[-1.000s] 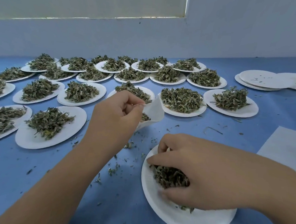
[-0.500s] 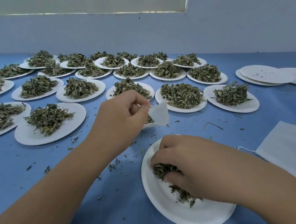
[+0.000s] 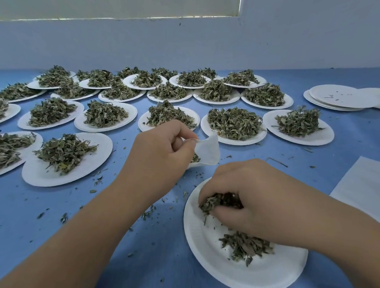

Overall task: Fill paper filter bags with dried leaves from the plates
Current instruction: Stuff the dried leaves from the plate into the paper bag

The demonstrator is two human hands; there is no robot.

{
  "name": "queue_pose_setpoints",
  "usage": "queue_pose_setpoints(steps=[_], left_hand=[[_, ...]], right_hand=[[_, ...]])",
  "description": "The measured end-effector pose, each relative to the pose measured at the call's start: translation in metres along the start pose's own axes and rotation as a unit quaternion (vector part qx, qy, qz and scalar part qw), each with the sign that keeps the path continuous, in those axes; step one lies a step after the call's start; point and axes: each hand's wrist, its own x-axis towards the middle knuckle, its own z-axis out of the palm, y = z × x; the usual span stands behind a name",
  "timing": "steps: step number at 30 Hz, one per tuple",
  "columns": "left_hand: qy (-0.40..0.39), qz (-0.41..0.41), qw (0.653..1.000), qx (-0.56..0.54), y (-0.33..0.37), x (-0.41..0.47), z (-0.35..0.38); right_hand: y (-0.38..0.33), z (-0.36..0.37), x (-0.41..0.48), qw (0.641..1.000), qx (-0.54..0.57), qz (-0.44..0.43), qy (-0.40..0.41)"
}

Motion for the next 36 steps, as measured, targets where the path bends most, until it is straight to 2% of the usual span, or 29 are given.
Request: queue_pose_setpoints(steps=[8,12,16,21,30,36], left_hand=[[-0.004,0.002,1.0,0.003,0.001,-0.002,0.002],[-0.018,0.006,1.0,0.006,0.002,-0.005,0.009],[-0.03,0.003,0.999,-0.024,0.006,-0.007,0.014],[-0.035,-0.006,0.999,-0.036,0.01,-0.009,0.018],[-0.032,-0.025,0.996,-0.077,0.01,-0.007,0.017],[-0.045,-0.023,0.997,-0.063,0.013,-0.008,0.023]], right_hand=[[0.01,-0.019,-0.003,0.971,0.219,0.021,0.089],[0.017,-0.022,-0.001,0.95,0.243,0.039,0.191],[0.018,-0.01,0.003,0.95,0.163,0.075,0.256],[0.011,0.001,0.006,0.966,0.043,0.075,0.244],[0.007,0.004,0.005,0.965,-0.017,0.107,0.24],[0.007,0.004,0.005,0.963,-0.026,0.137,0.23]])
